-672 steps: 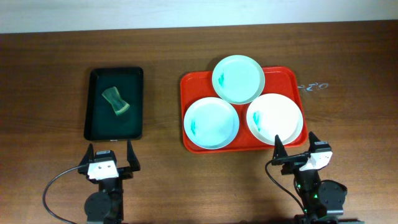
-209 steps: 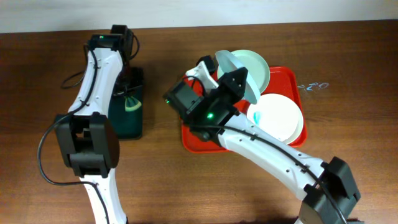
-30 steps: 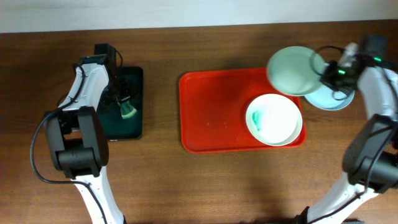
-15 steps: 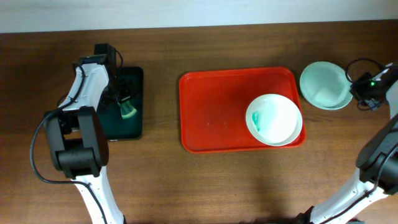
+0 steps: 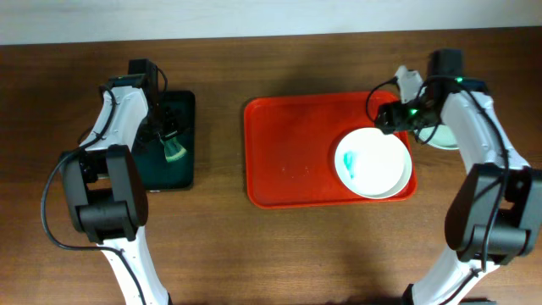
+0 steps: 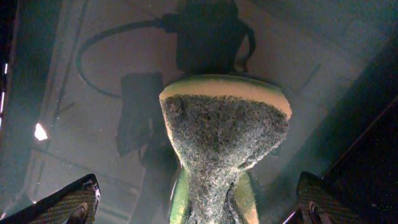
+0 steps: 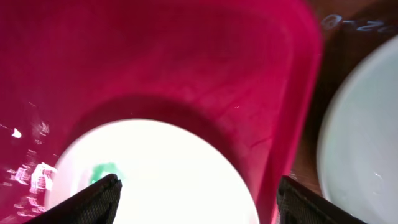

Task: Clean dirty plates on tray and stack at the side
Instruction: 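Grip the white plate with the right gripper and slide it toward center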

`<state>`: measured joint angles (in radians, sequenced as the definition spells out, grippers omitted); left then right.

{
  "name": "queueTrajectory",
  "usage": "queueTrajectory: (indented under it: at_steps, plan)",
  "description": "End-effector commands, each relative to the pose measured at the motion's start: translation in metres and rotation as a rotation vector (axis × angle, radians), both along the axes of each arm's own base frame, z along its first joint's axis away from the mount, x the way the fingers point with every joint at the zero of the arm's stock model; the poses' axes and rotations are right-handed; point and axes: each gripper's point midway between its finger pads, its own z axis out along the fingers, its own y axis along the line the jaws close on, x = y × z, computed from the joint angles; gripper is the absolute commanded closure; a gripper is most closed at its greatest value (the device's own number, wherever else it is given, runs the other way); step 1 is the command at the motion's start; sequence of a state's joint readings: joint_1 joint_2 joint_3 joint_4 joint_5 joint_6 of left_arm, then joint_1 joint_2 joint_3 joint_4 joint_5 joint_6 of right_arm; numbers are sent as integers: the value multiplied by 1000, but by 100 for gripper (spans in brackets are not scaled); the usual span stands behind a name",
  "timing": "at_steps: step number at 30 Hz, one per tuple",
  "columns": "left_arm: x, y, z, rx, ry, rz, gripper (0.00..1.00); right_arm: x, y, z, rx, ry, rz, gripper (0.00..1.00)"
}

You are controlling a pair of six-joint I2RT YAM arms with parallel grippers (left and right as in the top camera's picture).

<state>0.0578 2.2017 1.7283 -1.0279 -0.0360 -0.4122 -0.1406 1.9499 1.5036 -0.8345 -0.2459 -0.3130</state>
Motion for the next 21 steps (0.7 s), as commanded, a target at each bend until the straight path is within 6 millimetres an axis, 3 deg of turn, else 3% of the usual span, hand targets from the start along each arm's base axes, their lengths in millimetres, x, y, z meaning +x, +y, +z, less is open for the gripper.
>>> queueTrajectory:
  at_steps: [1,4,9,21]
  plan:
    - [-1,2,0,-4,0,4,1,-4,-9,-27,-102,37,36,19]
    - [-1,2,0,-4,0,4,1,-12,-9,-48,-97,99,38,19]
    - [-1,2,0,-4,0,4,1,-28,-7,-60,-88,179,50,18]
    - [-1,2,0,-4,0,4,1,-93,-8,-60,-87,474,-73,18]
